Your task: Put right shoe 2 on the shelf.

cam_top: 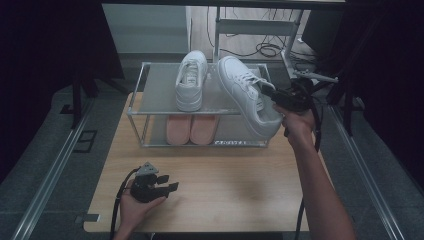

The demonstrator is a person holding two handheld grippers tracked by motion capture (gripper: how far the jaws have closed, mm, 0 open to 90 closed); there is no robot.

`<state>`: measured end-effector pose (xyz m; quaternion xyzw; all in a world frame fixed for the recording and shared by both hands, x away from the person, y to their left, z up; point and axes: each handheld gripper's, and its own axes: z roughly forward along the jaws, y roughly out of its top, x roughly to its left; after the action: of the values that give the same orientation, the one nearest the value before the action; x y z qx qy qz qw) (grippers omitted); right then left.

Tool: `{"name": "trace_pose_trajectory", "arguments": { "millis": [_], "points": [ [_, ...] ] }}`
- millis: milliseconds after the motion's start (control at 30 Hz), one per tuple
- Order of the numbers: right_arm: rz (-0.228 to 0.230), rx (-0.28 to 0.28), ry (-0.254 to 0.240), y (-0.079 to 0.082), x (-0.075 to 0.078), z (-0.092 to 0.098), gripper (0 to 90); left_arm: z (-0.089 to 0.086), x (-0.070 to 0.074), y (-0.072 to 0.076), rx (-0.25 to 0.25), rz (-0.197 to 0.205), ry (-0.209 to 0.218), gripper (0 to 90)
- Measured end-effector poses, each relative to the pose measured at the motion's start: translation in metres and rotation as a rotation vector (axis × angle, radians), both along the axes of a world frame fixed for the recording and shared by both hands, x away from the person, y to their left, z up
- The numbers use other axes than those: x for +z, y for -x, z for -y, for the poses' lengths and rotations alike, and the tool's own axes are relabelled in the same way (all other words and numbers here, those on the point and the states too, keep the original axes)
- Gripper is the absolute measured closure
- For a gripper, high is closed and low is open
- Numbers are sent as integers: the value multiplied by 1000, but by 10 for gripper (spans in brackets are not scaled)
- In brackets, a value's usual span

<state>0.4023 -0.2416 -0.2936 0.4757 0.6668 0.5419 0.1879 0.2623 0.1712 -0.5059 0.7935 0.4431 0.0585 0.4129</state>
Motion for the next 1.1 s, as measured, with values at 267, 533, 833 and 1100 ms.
{"name": "trace_pose_trajectory", "arguments": {
  "millis": [267,533,833,1100],
  "points": [
    [-37,-42,15,-22,5,-13,796,0,0,0,-1,5,0,482],
    [-71,-79,50,-46,8,-30,795,-1,0,0,-3,4,0,482],
    [-101,-125,85,-69,9,-44,793,-4,1,-1,-1,7,4,482],
    [-118,-143,72,-84,11,-55,794,-5,1,-1,2,6,6,482]
  ]
}}
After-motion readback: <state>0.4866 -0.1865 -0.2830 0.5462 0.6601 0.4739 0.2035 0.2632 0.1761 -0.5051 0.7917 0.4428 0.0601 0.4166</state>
